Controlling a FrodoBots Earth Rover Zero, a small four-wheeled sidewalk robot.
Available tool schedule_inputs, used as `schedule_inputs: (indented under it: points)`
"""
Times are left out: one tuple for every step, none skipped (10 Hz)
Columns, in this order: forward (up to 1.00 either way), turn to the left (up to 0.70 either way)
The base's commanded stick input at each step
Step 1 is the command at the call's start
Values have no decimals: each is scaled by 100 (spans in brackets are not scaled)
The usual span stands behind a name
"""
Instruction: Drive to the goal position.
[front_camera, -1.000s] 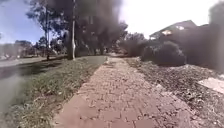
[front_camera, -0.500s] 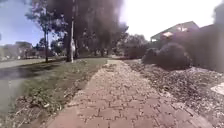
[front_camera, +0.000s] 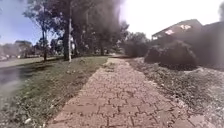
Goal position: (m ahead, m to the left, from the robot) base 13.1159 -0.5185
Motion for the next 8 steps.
schedule_inputs:
  points:
    - [70,0]
    - [70,0]
    - [70,0]
    - [70,0]
    - [70,0]
    - [70,0]
    - [70,0]
    - [70,0]
